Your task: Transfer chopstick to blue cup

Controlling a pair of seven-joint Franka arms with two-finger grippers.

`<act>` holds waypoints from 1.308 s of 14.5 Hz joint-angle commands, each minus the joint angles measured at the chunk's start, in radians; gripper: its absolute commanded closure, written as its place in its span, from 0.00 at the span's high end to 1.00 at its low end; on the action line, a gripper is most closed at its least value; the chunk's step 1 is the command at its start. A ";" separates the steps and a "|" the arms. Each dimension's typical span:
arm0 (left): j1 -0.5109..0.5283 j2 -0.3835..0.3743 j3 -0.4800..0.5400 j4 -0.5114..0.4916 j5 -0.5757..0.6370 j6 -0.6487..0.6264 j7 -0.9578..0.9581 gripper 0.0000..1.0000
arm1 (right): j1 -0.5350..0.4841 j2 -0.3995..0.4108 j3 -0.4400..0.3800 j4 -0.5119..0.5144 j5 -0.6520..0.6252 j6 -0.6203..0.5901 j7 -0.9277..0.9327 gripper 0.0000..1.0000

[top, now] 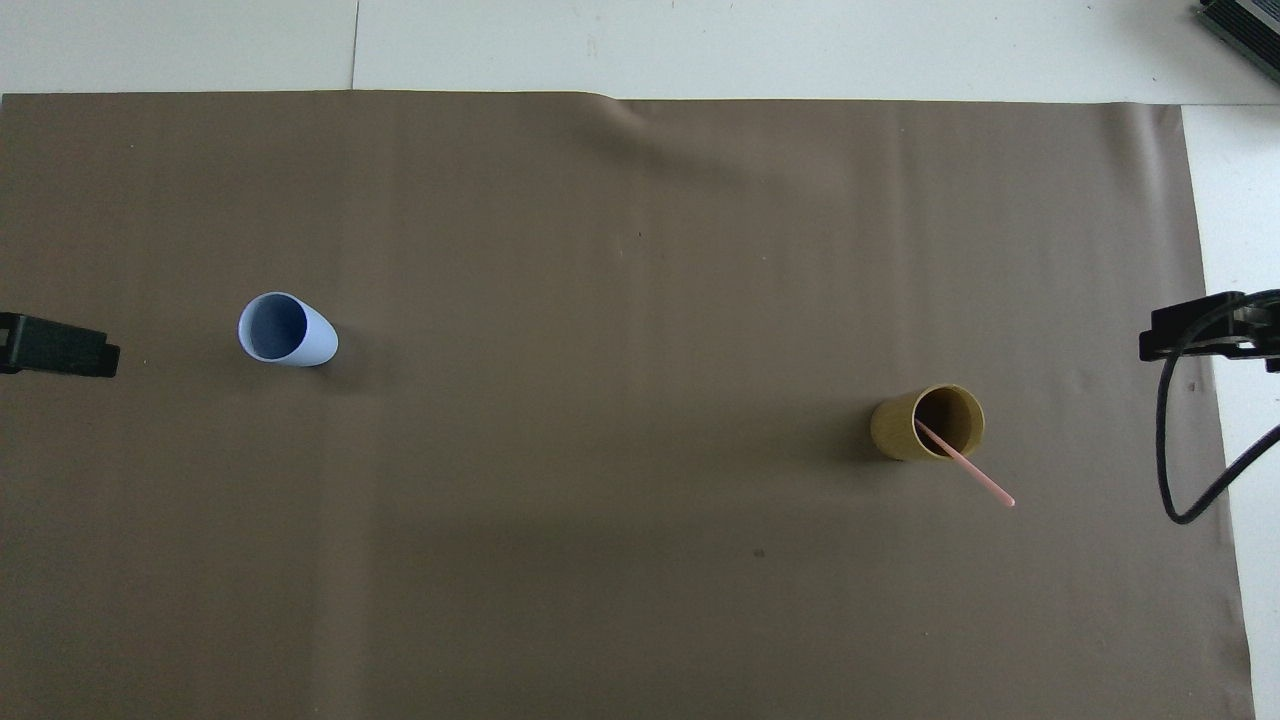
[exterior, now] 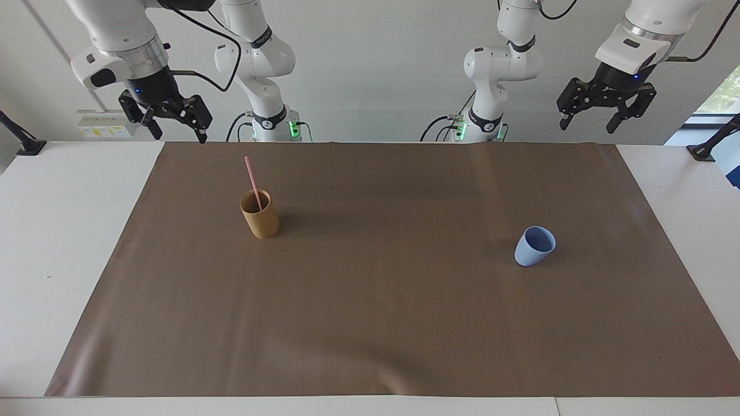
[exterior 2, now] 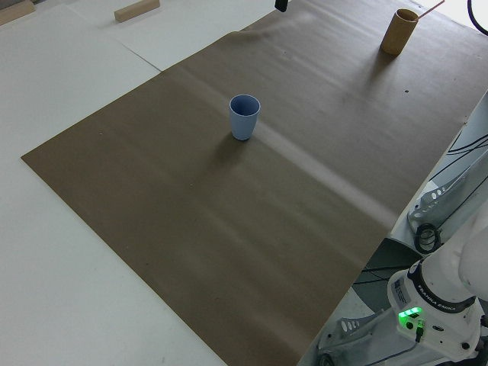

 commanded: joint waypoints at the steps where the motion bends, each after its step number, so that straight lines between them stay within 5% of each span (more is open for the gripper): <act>1: 0.002 -0.008 0.002 0.005 -0.012 -0.018 -0.014 1.00 | -0.006 -0.028 0.001 -0.030 0.015 -0.005 -0.018 1.00; 19: 0.000 -0.008 0.001 -0.001 -0.012 -0.001 -0.016 1.00 | -0.009 -0.031 0.001 -0.035 0.015 -0.007 -0.016 1.00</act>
